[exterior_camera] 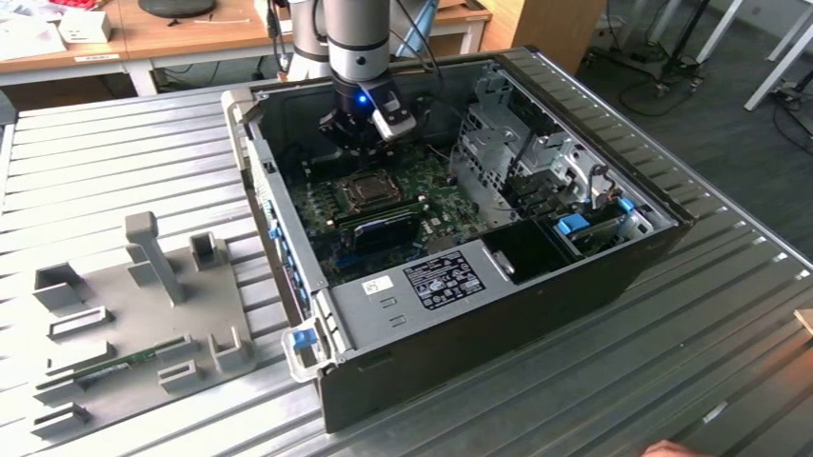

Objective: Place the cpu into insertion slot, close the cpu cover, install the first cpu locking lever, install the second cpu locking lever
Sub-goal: 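Install the first cpu locking lever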

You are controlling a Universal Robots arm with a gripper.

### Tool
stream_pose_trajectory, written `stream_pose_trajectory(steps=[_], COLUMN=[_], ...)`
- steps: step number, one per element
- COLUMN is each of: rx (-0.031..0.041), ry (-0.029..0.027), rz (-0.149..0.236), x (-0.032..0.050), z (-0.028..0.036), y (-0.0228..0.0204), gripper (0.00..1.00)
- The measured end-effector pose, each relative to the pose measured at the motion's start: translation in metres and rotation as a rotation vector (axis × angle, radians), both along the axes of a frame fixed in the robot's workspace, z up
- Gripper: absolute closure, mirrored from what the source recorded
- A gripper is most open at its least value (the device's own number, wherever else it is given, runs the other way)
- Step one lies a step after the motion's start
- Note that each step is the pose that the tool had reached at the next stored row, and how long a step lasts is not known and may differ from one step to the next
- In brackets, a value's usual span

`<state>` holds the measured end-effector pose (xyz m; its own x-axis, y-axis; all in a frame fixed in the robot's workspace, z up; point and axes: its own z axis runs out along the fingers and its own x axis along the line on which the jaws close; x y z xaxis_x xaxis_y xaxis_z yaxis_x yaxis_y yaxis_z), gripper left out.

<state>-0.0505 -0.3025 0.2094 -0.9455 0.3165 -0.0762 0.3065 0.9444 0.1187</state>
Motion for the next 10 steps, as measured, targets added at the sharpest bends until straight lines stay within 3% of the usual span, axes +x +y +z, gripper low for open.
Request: stream_pose_trajectory(steps=[3,8,10], rx=[-0.0001,-0.0001,-0.0003], ry=[-0.0035,-0.0157,-0.0176], rz=[0.0,0.0,0.0], x=[0.0,0.0,0.0], z=[-0.0015,-0.0057,-0.0062], y=[0.0,0.0,0.0], gripper=[0.9,0.9,0.9])
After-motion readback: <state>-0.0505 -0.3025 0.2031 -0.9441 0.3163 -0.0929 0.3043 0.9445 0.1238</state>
